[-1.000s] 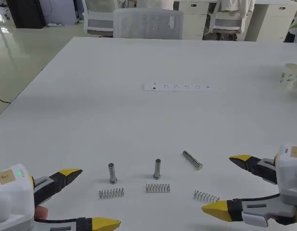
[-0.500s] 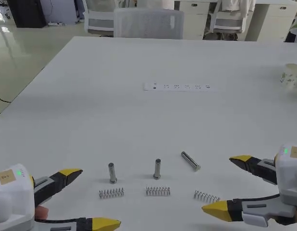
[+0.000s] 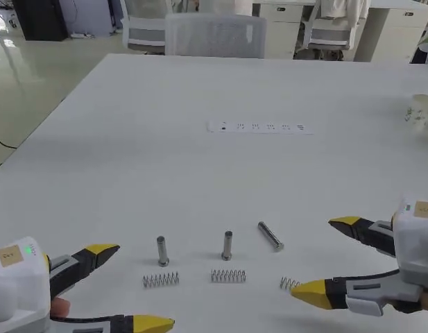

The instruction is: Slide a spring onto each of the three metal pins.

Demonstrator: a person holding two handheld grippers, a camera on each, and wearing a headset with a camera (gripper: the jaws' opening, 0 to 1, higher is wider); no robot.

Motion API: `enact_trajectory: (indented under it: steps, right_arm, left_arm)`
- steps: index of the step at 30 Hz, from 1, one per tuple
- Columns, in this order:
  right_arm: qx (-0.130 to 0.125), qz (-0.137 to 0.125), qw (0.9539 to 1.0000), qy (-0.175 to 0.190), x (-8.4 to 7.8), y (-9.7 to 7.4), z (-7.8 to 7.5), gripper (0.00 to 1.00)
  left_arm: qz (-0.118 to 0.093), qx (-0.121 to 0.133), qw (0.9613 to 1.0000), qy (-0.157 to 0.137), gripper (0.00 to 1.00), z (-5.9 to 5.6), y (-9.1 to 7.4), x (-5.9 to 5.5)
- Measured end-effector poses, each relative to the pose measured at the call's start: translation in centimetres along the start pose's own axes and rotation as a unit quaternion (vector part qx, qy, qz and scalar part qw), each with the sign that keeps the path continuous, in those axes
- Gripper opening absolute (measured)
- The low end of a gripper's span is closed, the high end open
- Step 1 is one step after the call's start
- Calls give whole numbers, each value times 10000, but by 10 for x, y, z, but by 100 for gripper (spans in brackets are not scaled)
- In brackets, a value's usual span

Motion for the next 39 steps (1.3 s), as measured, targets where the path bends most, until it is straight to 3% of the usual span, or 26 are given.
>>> enact_trajectory:
  steps: [22,30,39]
  right_arm:
    - [-99,418,9988,-232,30,39,-34,66]
    - [-92,591,9980,-216,33,56,-38,62]
    - [-169,909,9957,-77,25,70,-47,54]
  left_arm:
    - [-22,23,10000,14,89,-3,-1,3]
    - [-21,47,10000,3,89,-1,-3,3]
    - [-21,52,10000,9,89,0,-2,4]
Point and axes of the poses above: the centre of the closed fingertips' face, and the gripper's own axes: y roughly forward along the fingers, z roughly to its left, x roughly out of its top, the point moved 1 cm from there along -y, roughly backward along the fingers, and after that the axes turned 5 degrees about x, right-handed, at the moved point
